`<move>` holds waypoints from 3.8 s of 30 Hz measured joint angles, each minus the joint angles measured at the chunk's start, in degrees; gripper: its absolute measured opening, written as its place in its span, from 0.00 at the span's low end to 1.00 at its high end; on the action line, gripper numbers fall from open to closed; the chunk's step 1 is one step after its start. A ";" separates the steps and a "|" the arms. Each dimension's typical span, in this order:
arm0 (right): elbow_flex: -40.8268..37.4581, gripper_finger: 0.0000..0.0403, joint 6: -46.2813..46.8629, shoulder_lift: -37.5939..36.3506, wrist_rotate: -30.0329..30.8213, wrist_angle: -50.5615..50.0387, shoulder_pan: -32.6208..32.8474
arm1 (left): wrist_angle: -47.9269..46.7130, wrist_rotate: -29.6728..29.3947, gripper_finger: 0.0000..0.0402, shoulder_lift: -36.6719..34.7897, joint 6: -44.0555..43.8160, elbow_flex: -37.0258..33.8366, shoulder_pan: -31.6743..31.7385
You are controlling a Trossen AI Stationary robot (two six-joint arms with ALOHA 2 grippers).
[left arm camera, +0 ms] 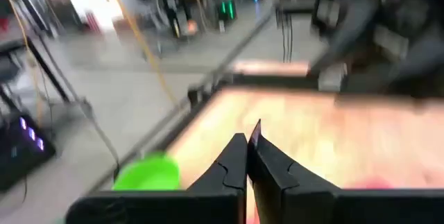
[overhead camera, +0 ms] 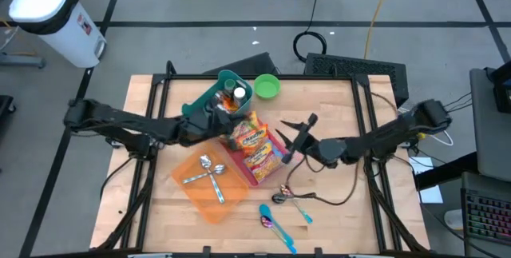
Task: Pick & Place Food Item
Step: Put the top right blue green spoon into the orange bin, then put the black spoon into the orange bin
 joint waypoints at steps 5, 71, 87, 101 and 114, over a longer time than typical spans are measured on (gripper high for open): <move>-1.33 0.45 7.36 -8.12 -0.13 -10.68 1.29 | -23.46 6.16 0.02 -10.70 -9.19 0.07 -1.80; -9.43 0.48 14.88 -12.97 -6.57 -5.03 -2.42 | -75.25 12.68 0.55 -5.75 -38.22 -0.11 -11.06; -9.37 0.54 32.43 -10.27 -38.52 -25.08 8.82 | -61.61 12.50 0.54 -5.77 -32.30 -0.11 -11.06; -9.37 0.47 34.93 8.64 -35.85 -25.13 19.05 | -50.95 8.84 0.54 -5.75 -31.19 -0.11 -11.00; -9.15 0.23 36.27 14.94 -35.28 -24.34 18.52 | -45.46 6.51 0.54 -5.76 -27.86 -0.11 -10.99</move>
